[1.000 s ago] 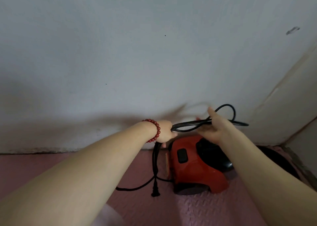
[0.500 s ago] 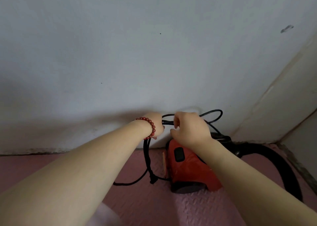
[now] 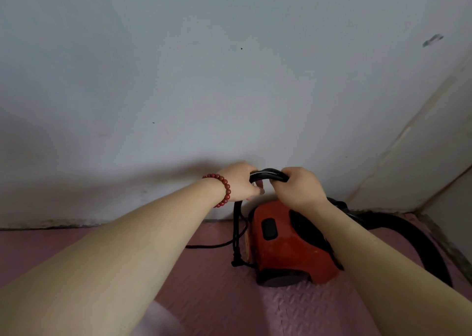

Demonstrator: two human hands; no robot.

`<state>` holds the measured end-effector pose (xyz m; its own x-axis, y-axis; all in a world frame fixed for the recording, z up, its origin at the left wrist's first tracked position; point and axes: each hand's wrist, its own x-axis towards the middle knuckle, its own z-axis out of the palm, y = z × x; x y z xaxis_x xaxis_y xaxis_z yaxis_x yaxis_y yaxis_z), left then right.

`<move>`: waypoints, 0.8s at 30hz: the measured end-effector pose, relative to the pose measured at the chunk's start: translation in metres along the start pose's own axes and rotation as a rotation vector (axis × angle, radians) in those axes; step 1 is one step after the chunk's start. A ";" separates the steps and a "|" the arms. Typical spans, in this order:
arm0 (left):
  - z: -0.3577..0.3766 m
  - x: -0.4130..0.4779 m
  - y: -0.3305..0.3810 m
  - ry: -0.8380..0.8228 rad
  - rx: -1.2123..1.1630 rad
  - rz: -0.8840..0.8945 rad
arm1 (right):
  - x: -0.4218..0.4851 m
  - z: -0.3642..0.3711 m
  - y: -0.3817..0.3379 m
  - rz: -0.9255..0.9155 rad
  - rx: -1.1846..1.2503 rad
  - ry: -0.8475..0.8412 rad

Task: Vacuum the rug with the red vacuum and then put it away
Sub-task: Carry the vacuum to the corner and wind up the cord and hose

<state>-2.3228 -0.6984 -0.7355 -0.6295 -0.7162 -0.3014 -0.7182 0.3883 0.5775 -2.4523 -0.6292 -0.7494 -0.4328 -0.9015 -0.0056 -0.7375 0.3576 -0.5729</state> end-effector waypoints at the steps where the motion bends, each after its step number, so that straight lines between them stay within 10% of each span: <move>1: 0.003 0.004 -0.002 0.026 0.003 0.000 | 0.001 -0.002 -0.001 0.029 0.056 0.016; 9: 0.018 0.008 -0.011 -0.035 -0.203 0.002 | 0.005 -0.005 0.003 0.378 0.696 0.084; 24: 0.044 0.031 -0.017 0.214 -0.426 -0.103 | 0.027 0.055 0.007 0.542 1.052 0.135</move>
<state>-2.3434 -0.7014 -0.7882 -0.4543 -0.8589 -0.2366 -0.5601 0.0689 0.8256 -2.4409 -0.6640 -0.7987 -0.6543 -0.6392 -0.4041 0.3182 0.2520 -0.9139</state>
